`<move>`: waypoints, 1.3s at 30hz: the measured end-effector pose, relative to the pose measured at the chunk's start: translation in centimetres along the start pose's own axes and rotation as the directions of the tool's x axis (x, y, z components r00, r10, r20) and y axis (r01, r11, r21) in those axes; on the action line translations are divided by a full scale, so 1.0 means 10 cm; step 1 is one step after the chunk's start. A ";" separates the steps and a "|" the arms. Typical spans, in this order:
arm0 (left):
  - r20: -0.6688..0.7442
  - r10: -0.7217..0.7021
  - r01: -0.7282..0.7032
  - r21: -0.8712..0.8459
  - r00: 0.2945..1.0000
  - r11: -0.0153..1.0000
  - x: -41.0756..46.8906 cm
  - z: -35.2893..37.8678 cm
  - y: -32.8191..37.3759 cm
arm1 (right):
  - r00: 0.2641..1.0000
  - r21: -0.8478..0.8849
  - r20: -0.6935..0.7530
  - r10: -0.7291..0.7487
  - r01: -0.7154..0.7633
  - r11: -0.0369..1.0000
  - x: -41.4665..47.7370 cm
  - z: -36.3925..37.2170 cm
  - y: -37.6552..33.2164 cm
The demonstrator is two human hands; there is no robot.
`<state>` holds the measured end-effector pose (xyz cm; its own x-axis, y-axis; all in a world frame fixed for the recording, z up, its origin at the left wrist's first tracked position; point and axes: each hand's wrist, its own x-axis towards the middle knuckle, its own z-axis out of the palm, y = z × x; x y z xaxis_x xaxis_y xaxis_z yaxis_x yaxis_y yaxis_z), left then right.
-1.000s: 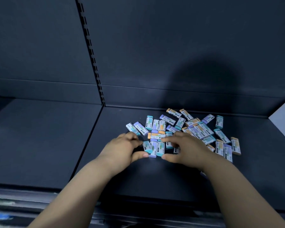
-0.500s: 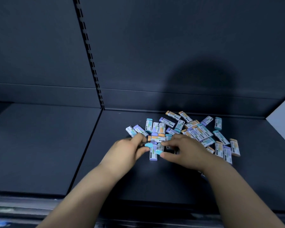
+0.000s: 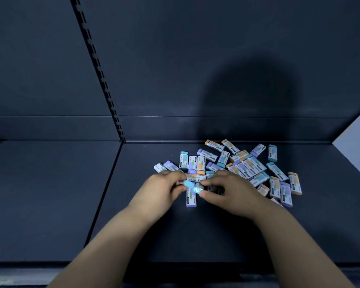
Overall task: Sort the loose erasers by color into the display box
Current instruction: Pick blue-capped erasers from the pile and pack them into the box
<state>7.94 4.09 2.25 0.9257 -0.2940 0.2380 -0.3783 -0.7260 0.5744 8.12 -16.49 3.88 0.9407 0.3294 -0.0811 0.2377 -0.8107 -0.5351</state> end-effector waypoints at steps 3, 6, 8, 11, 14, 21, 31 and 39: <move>0.052 0.025 -0.025 0.006 0.998 1.000 -0.04 -0.05 -0.02 | 1.000 -0.022 0.018 -0.005 0.005 1.000 -0.01 -0.02 -0.01; 0.097 0.049 -0.052 0.024 0.994 0.998 -0.09 -0.08 -0.05 | 0.999 -0.064 0.043 -0.023 0.026 0.998 -0.02 -0.04 -0.05; 0.094 0.045 -0.046 0.013 0.995 0.999 -0.11 -0.09 -0.07 | 0.998 -0.105 0.050 -0.031 0.036 0.994 -0.03 -0.04 -0.07; 0.107 0.039 -0.038 -0.011 0.994 0.999 -0.14 -0.09 -0.08 | 0.997 -0.154 0.066 -0.034 0.044 0.987 -0.04 -0.06 -0.11; 0.197 0.002 -0.011 0.044 0.980 0.999 -0.14 -0.07 -0.08 | 0.994 -0.184 0.110 0.004 0.016 0.983 -0.02 -0.10 -0.18; 0.372 -0.162 0.133 0.101 0.914 0.986 -0.07 -0.19 -0.06 | 0.992 -0.267 0.104 0.069 -0.039 0.963 0.00 -0.06 -0.22; 0.424 -0.216 0.165 0.154 0.880 0.974 0.03 -0.19 -0.05 | 0.981 -0.307 0.141 0.134 -0.086 0.948 0.06 -0.09 -0.25; 0.375 -0.180 0.161 0.081 0.910 0.984 -0.02 -0.19 -0.07 | 0.983 -0.298 0.122 0.136 -0.094 0.950 0.03 -0.05 -0.27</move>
<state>8.02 5.79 3.27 0.9115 -0.3698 -0.1801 -0.2227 -0.8118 0.5398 7.87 -14.44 5.77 0.9277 0.2729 -0.2547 0.2093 -0.9452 -0.2505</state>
